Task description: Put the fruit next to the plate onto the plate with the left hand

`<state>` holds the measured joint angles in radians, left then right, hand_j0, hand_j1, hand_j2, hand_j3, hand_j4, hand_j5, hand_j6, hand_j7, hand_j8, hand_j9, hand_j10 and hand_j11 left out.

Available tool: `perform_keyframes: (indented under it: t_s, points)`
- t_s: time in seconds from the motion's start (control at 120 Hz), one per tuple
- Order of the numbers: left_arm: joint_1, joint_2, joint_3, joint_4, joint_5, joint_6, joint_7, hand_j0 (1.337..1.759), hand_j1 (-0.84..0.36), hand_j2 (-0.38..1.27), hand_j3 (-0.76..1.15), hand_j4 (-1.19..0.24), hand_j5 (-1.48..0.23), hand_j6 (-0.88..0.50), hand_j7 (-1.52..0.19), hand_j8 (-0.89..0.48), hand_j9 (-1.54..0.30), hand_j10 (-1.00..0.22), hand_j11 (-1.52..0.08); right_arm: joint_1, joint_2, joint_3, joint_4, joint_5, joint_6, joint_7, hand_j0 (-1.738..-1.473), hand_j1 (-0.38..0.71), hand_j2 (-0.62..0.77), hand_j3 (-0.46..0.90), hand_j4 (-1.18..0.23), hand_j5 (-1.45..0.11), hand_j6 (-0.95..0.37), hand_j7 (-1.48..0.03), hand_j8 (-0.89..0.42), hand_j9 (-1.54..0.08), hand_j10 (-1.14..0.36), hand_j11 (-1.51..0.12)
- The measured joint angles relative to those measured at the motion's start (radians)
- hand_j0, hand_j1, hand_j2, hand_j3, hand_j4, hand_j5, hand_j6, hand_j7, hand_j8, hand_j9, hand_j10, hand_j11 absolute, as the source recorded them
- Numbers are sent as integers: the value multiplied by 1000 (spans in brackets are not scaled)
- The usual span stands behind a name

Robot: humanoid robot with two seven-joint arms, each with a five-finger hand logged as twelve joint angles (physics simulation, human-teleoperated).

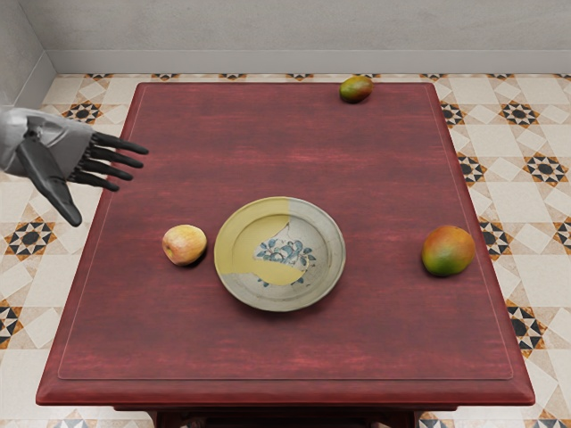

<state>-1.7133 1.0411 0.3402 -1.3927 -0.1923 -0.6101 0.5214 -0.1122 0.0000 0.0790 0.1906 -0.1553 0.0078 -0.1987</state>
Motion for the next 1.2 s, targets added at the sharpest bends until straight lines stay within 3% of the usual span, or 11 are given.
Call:
perform_keyframes:
  t_s: [0.167, 0.217, 0.383, 0.45, 0.483, 0.525, 0.583, 0.658, 0.775, 0.883, 1.2]
  points:
    - [0, 4, -2, 0, 0, -1, 2, 1658, 348, -1, 0, -1, -1, -2, -1, -2, 0, -1, 0, 1, 0, 1, 2, 0, 1, 0, -1658, -322, -4, 0, -22, -29, -22, -29, -22, -29, -22, -29]
    - [-6, -15, -2, 0, 18, -1, 25, 1658, 348, -1, 0, -1, 0, -2, 0, -1, 0, -1, 0, 2, 0, 1, 2, 0, 1, 0, -1658, -322, -4, 0, -22, -29, -22, -29, -22, -29, -22, -29]
    - [-17, -269, 6, -1, 94, 113, 76, 1658, 349, -1, 0, -1, 0, -2, 0, -1, 0, -1, 0, 3, 0, 1, 3, 0, 1, 0, -1658, -322, -4, 0, -22, -29, -22, -29, -22, -29, -22, -29]
    - [-197, -295, 100, -1, 77, 177, 83, 1658, 349, -1, 0, -1, 0, -1, 0, -1, 0, -1, 0, 3, 0, 1, 3, 0, 1, 0, -1658, -322, -4, 0, -22, -29, -22, -29, -22, -29, -22, -29]
    - [-295, -380, 197, -9, 67, 223, 80, 1658, 349, 0, 0, -1, 0, -2, 0, -1, 0, -1, 0, 3, 0, 1, 3, 0, 1, 0, -1658, -322, -4, 0, -22, -29, -22, -29, -22, -29, -22, -29]
    - [-415, -511, 331, -21, 28, 287, 46, 1658, 349, 0, 0, -1, 0, -1, 0, -1, 0, -1, 0, 3, 0, 1, 3, 0, 1, 1, -1658, -322, -4, 0, -22, -29, -22, -29, -22, -29, -22, -29]
    - [-474, -694, 497, -31, -41, 362, -21, 1658, 349, 0, 0, -1, 0, -1, 0, -1, 0, -1, 0, 3, 0, 1, 3, 0, 1, 1, -1658, -322, -4, 0, -22, -29, -22, -29, -22, -29, -22, -29]
    - [-478, -920, 640, -41, -92, 476, -87, 1658, 349, 0, 0, -1, 0, -1, 0, -1, 0, 0, 0, 3, 0, 1, 3, 0, 1, 1, -1658, -322, -4, 0, -22, -29, -22, -29, -22, -29, -22, -29]
    - [-472, -971, 732, -49, -124, 565, -114, 1658, 349, 0, 0, -1, 0, -1, 0, -1, 0, 0, 0, 3, 0, 1, 3, 0, 1, 1, -1658, -322, -5, 0, -22, -29, -23, -29, -22, -29, -22, -29]
    - [-458, -1039, 755, -50, -133, 611, -120, 1658, 348, 0, 0, -1, -1, -2, -1, -1, -1, -1, -1, 3, 0, 1, 3, 0, 1, 0, -1658, -322, -5, 0, -22, -29, -22, -29, -22, -29, -22, -29]
    - [-399, -1041, 721, -63, -130, 685, -80, 1658, 297, 9, 0, -44, -56, -44, -56, -44, -56, -44, -56, 3, 0, 1, 3, 0, 1, 0, -1658, -322, -5, 0, -22, -29, -22, -29, -22, -29, -22, -29]
